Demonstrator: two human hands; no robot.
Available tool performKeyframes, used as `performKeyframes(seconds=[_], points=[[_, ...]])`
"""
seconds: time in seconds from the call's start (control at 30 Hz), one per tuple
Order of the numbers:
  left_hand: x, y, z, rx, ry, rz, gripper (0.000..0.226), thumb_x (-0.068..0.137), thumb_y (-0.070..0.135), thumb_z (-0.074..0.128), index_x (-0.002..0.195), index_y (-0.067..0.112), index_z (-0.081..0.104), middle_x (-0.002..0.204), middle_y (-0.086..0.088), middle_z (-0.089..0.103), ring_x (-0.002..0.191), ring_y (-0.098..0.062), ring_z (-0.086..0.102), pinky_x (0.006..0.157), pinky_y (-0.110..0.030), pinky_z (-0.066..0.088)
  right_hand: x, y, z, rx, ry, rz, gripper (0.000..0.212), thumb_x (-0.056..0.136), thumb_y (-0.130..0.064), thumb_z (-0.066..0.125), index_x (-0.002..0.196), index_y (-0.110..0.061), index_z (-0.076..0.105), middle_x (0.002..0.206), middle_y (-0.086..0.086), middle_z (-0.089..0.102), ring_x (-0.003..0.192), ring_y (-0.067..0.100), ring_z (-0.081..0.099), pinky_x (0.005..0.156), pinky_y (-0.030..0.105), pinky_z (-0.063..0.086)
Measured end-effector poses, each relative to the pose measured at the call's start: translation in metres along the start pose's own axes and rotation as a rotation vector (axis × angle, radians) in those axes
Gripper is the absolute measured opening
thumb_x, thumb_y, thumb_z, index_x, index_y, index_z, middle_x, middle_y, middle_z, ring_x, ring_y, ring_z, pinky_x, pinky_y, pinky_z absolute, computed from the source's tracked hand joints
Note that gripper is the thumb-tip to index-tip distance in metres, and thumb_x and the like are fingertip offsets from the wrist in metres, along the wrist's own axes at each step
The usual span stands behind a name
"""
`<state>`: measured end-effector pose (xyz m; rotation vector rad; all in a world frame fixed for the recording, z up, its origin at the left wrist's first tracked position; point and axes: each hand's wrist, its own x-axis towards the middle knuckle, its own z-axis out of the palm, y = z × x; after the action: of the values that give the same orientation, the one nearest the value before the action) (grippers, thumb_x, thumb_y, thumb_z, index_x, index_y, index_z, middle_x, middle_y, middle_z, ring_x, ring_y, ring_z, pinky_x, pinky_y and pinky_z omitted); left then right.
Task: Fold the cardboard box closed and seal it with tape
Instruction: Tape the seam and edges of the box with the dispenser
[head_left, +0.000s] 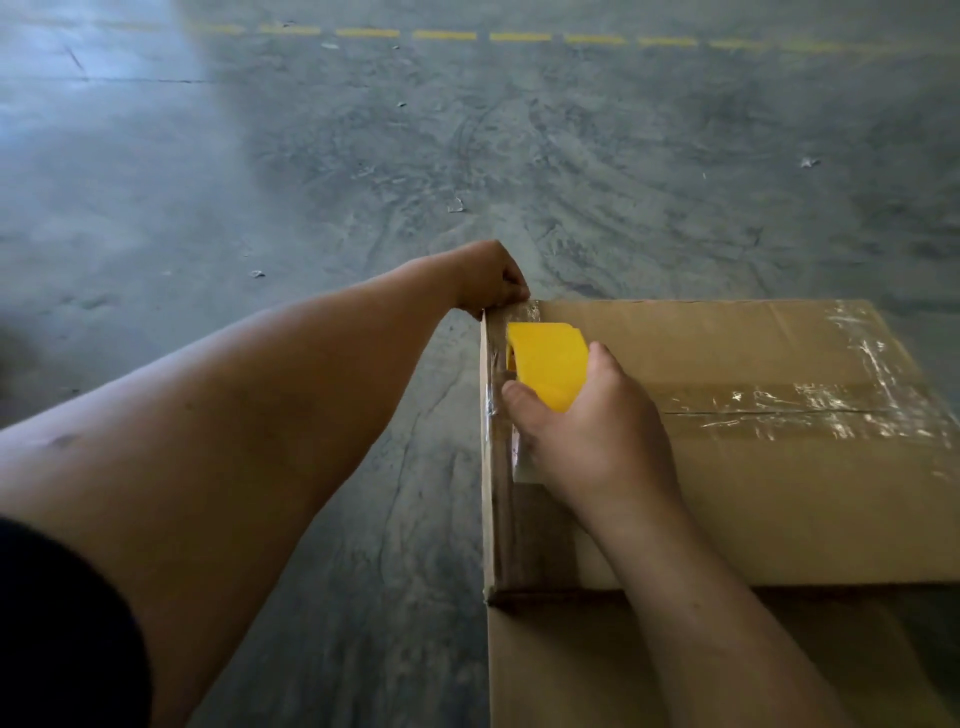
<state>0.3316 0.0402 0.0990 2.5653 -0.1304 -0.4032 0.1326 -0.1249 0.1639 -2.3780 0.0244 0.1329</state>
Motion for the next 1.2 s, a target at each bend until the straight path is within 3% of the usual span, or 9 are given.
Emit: performKeyframes(seconds=[0.1, 0.3, 0.43, 0.5, 0.63, 0.77, 0.87, 1.07, 1.2], points=[[-0.012, 0.004, 0.009, 0.218, 0.126, 0.032, 0.052, 0.098, 0.041, 0.055, 0.146, 0.021, 0.047, 0.144, -0.007, 0.053, 0.125, -0.027, 0.055, 0.104, -0.034, 0.042, 0.0, -0.004, -0.004, -0.013, -0.012, 0.011, 0.079, 0.08, -0.052, 0.063, 0.141, -0.01, 0.034, 0.136, 0.012, 0.049, 0.123, 0.03, 0.047, 0.09, 0.033, 0.04], [-0.034, -0.007, 0.052, -0.123, 0.135, 0.138, 0.04, 0.107, 0.033, 0.036, 0.138, 0.017, 0.055, 0.138, -0.007, 0.057, 0.127, -0.022, 0.051, 0.102, -0.026, 0.036, 0.0, -0.001, -0.001, -0.027, 0.031, 0.007, 0.074, 0.079, -0.054, 0.064, 0.134, -0.011, 0.04, 0.128, 0.011, 0.055, 0.114, 0.031, 0.053, 0.084, 0.033, 0.042], [-0.024, -0.009, 0.067, -0.277, 0.217, 0.115, 0.043, 0.104, 0.037, 0.039, 0.132, 0.014, 0.061, 0.13, -0.008, 0.061, 0.122, -0.023, 0.056, 0.108, -0.036, 0.04, 0.007, 0.003, 0.001, -0.052, 0.05, -0.008, 0.073, 0.078, -0.055, 0.062, 0.134, -0.012, 0.04, 0.125, 0.01, 0.055, 0.112, 0.029, 0.054, 0.077, 0.032, 0.039], [-0.016, 0.001, 0.07, -0.332, 0.207, 0.104, 0.042, 0.104, 0.037, 0.041, 0.129, 0.012, 0.063, 0.127, -0.008, 0.064, 0.119, -0.022, 0.058, 0.105, -0.039, 0.043, 0.014, 0.006, -0.001, -0.077, 0.065, -0.003, 0.071, 0.077, -0.055, 0.062, 0.131, -0.013, 0.041, 0.123, 0.011, 0.056, 0.109, 0.03, 0.055, 0.073, 0.03, 0.035], [0.004, 0.027, 0.079, -0.312, 0.221, 0.127, 0.039, 0.105, 0.036, 0.042, 0.127, 0.012, 0.065, 0.125, -0.006, 0.065, 0.117, -0.02, 0.058, 0.095, -0.026, 0.041, 0.03, 0.019, -0.018, -0.104, 0.094, 0.053, 0.064, 0.076, -0.054, 0.061, 0.123, -0.013, 0.047, 0.117, 0.012, 0.058, 0.105, 0.032, 0.055, 0.07, 0.029, 0.033], [0.016, 0.047, 0.089, -0.421, 0.22, 0.152, 0.037, 0.104, 0.034, 0.046, 0.129, 0.013, 0.062, 0.122, -0.01, 0.066, 0.112, -0.024, 0.061, 0.098, -0.035, 0.047, 0.039, 0.034, -0.032, -0.106, 0.131, 0.09, 0.056, 0.074, -0.054, 0.06, 0.112, -0.014, 0.052, 0.109, 0.01, 0.061, 0.097, 0.031, 0.056, 0.068, 0.03, 0.034], [0.019, 0.054, 0.091, -0.373, 0.269, 0.194, 0.033, 0.102, 0.032, 0.05, 0.12, 0.01, 0.066, 0.121, -0.009, 0.063, 0.109, -0.021, 0.06, 0.094, -0.031, 0.046, 0.036, 0.04, -0.036, -0.107, 0.154, 0.073, 0.057, 0.074, -0.055, 0.059, 0.114, -0.015, 0.053, 0.11, 0.01, 0.061, 0.097, 0.031, 0.056, 0.07, 0.031, 0.038], [0.011, 0.057, 0.082, -0.228, 0.173, 0.111, 0.034, 0.104, 0.04, 0.043, 0.1, 0.017, 0.067, 0.092, 0.001, 0.064, 0.088, -0.016, 0.058, 0.073, -0.023, 0.036, 0.022, 0.035, -0.037, -0.086, 0.139, 0.08, 0.055, 0.076, -0.054, 0.062, 0.112, -0.013, 0.053, 0.108, 0.009, 0.061, 0.084, 0.026, 0.05, 0.066, 0.029, 0.032], [0.001, 0.064, 0.08, -0.111, 0.14, 0.138, 0.041, 0.107, 0.039, 0.035, 0.106, 0.012, 0.065, 0.096, -0.004, 0.061, 0.091, -0.019, 0.053, 0.073, -0.025, 0.032, -0.004, 0.038, -0.04, -0.097, 0.112, 0.109, 0.07, 0.078, -0.054, 0.061, 0.132, -0.014, 0.043, 0.126, 0.011, 0.055, 0.111, 0.03, 0.053, 0.073, 0.028, 0.031]])
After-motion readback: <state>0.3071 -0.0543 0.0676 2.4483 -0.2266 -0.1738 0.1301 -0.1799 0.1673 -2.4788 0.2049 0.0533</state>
